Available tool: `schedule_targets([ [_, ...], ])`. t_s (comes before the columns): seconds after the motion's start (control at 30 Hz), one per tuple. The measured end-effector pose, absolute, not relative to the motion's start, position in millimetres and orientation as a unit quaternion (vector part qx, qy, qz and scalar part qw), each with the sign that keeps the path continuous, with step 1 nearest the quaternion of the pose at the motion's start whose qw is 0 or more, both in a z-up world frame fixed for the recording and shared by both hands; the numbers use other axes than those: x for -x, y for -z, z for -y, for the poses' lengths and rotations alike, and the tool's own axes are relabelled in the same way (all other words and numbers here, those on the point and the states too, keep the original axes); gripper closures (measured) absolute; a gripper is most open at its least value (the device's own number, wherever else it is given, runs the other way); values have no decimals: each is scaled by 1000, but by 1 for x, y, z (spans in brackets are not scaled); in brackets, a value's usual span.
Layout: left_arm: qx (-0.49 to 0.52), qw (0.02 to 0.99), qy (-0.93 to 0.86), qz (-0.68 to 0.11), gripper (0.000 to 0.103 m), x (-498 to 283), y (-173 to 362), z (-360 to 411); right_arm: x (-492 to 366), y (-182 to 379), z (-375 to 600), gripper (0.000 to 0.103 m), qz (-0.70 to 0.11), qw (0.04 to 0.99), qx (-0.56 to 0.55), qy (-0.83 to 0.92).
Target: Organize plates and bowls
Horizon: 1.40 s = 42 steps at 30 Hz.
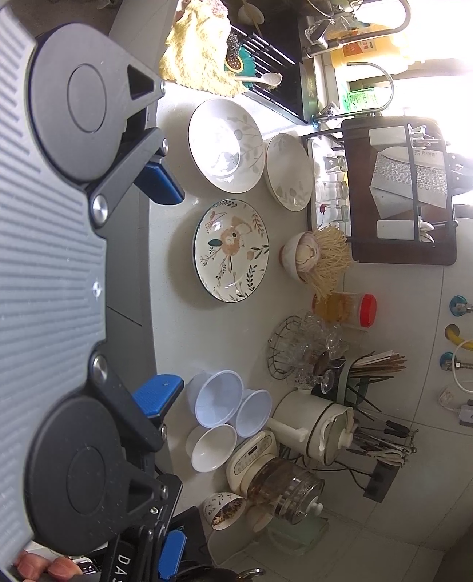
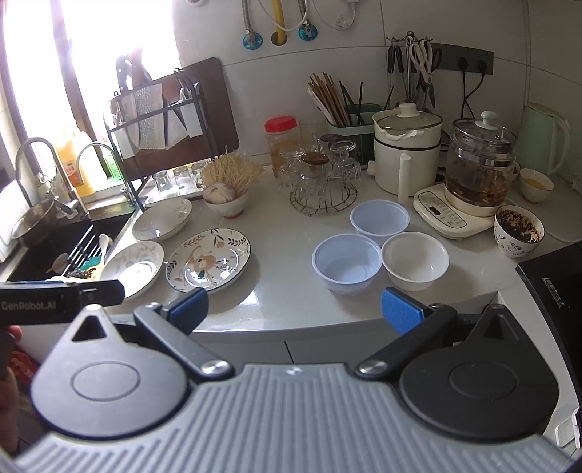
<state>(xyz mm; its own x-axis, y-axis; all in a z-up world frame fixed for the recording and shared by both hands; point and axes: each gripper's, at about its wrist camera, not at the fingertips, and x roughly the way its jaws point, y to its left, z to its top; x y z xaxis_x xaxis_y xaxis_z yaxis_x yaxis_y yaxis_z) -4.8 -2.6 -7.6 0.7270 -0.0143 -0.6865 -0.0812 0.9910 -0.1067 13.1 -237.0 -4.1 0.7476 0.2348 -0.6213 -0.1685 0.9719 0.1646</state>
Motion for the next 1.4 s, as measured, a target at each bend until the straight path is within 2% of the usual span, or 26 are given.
schedule_targets([
  [1.4,77,929,-32,-361,2,19,7,-1,-10,4,233,0,-341,928,-52,-143],
])
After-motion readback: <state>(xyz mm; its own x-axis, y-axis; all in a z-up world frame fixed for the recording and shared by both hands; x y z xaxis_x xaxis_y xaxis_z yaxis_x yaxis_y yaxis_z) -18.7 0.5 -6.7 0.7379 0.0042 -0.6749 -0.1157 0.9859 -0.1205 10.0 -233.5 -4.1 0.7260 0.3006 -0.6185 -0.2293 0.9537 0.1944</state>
